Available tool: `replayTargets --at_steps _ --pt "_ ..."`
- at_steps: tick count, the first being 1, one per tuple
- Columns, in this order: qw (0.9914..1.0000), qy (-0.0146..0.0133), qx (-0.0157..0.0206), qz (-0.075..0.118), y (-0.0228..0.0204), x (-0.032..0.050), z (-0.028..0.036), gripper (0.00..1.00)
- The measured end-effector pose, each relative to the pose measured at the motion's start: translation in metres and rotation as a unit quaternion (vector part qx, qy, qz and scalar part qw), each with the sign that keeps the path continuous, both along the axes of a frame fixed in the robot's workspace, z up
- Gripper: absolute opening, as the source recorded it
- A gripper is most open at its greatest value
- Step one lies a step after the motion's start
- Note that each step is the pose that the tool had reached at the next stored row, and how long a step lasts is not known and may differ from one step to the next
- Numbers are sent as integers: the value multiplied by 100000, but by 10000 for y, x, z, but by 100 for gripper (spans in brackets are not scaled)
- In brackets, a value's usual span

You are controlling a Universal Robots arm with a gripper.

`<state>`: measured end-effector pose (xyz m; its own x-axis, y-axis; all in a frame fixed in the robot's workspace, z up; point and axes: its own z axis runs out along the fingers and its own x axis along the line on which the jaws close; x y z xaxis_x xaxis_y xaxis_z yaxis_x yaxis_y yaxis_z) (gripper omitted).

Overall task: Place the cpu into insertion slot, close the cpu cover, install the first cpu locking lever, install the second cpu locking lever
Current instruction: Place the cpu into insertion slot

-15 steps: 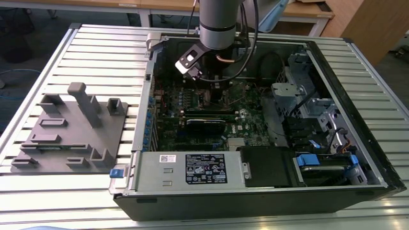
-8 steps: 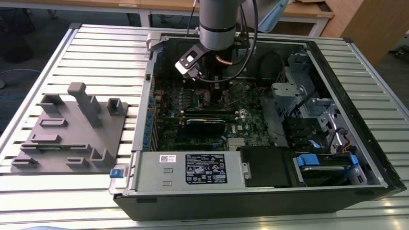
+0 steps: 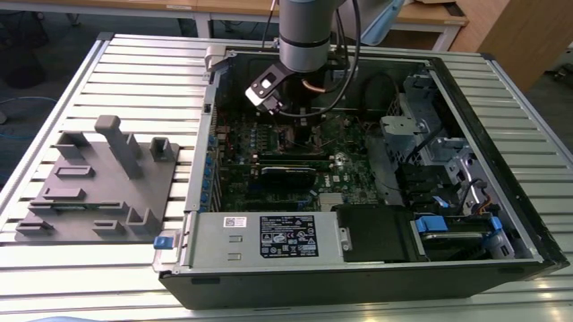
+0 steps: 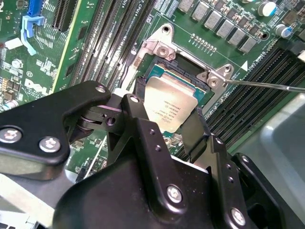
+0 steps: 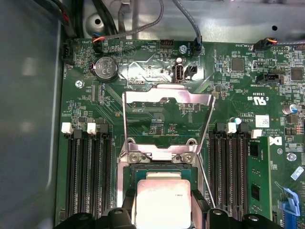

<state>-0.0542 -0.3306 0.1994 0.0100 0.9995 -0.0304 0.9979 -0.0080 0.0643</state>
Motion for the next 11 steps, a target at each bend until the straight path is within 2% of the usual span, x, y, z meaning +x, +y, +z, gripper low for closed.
replayTargets --at_steps 11 --pt "100000 -3 3 -103 0 -5 -45 54"
